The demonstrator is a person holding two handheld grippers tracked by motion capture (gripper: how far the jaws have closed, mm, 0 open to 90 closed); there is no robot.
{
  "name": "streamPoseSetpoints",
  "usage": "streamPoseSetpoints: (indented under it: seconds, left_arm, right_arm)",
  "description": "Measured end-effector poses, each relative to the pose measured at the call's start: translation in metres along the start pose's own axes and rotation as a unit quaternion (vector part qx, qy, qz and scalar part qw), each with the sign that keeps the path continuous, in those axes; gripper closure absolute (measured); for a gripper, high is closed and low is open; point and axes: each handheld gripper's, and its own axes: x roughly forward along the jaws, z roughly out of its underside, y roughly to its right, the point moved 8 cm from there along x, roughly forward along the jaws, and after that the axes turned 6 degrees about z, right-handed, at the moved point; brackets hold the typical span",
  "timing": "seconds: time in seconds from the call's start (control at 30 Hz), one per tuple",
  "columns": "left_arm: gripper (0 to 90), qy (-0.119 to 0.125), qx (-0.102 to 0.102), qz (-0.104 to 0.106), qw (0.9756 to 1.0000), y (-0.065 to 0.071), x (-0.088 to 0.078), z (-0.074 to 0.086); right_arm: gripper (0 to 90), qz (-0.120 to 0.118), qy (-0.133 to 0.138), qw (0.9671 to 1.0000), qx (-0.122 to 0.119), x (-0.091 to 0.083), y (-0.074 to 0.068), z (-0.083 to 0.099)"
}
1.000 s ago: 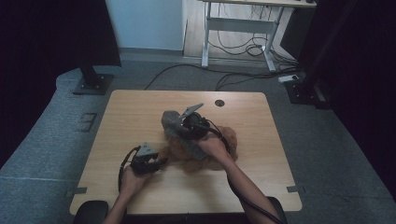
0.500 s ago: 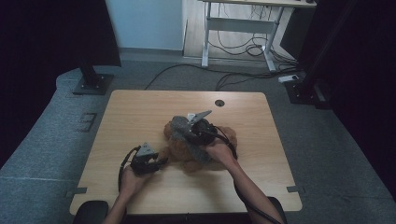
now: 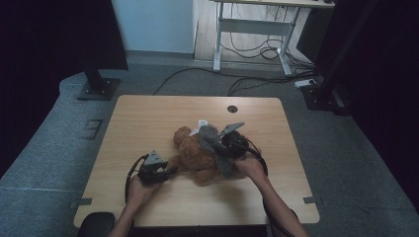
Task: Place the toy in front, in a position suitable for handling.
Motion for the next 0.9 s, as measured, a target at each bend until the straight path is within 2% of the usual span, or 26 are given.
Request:
streamPoseSetpoints:
  seconds: [0.23, 0.33, 0.43, 0.63, 0.83, 0.9]
  left_arm:
    - [60.5, 0.000, 0.002, 0.003, 1.0000, 0.001, 0.000, 0.000]
    - [60.3, 0.000, 0.002, 0.003, 1.0000, 0.000, 0.000, 0.000]
    - [60.2, 0.000, 0.002, 0.003, 1.0000, 0.001, 0.000, 0.000]
    - [59.8, 0.001, 0.002, 0.003, 1.0000, 0.001, 0.000, 0.000]
    - [59.6, 0.001, 0.004, 0.000, 1.0000, 0.001, 0.000, 0.000]
    - [59.7, 0.000, 0.005, 0.001, 1.0000, 0.001, 0.000, 0.000]
  right_arm:
    - [74.9, 0.016, 0.002, 0.9998, 0.011, -0.020, 0.010, 0.020]
    - [74.8, 0.024, 0.013, 0.9996, 0.012, -0.031, 0.009, 0.018]
    - [74.7, 0.015, 0.029, 0.9995, 0.007, -0.039, 0.004, 0.008]
    - [74.7, -0.025, 0.051, 0.9983, -0.006, -0.037, -0.020, -0.020]
    - [74.5, -0.063, 0.054, 0.9957, -0.041, -0.018, -0.059, -0.045]
    - [74.5, -0.070, 0.046, 0.9950, -0.054, -0.008, -0.070, -0.048]
